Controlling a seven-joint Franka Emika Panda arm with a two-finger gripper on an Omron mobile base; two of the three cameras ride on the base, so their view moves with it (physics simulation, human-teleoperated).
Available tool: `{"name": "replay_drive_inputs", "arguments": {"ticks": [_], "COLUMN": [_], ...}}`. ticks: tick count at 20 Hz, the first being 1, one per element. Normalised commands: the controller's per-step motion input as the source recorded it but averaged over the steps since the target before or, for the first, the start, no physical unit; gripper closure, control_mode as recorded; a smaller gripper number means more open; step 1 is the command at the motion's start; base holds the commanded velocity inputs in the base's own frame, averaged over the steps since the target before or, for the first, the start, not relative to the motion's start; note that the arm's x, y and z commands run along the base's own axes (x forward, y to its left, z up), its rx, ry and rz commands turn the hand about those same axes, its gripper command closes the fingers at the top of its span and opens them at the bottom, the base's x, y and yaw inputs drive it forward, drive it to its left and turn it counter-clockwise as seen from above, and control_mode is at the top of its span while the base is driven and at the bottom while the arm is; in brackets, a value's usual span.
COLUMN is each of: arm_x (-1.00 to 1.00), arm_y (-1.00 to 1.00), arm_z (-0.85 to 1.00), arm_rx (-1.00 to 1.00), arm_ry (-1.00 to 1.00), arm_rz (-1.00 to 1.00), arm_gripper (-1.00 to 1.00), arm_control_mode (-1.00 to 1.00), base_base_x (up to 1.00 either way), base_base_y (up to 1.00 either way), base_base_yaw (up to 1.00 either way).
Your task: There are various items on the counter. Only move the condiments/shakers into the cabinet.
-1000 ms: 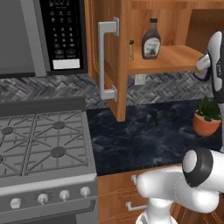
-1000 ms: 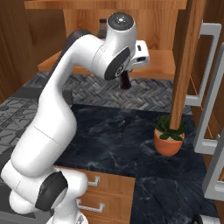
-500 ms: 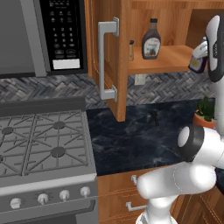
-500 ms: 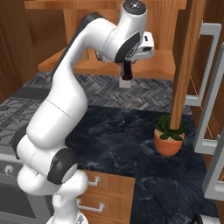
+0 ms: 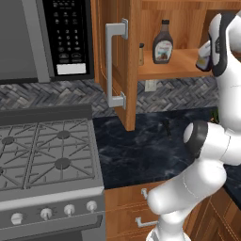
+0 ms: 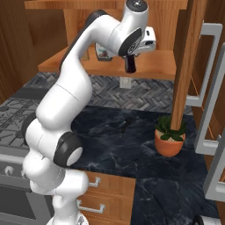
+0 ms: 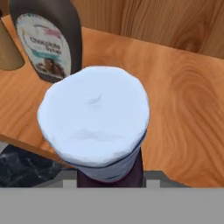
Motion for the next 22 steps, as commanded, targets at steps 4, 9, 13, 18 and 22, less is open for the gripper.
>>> {"name": "replay_drive_inputs", "arguments": {"ticks": [4,9,13,18,22], "arm_x": [0.53,0.5,0.69,0.68,0.57], "arm_y": [0.0,0.0,0.0,0.0,0.0], "arm_z": [-0.23,-0.26,-0.13,-0.21,-0.35], "arm_rx": [-0.02,0.0,0.0,0.0,0.0], "arm_ry": [-0.09,-0.04,0.0,0.0,0.0], "arm_rz": [0.0,0.0,0.0,0.0,-0.01], "arm_gripper": [1.0,1.0,1.0,1.0,1.0], "arm_control_mode": [-1.0,-1.0,-1.0,-1.0,-1.0], "base_base_x": [0.0,0.0,0.0,0.0,0.0], "base_base_y": [0.0,0.0,0.0,0.0,0.0], "base_base_yaw": [0.0,0.0,0.0,0.0,0.0]}}
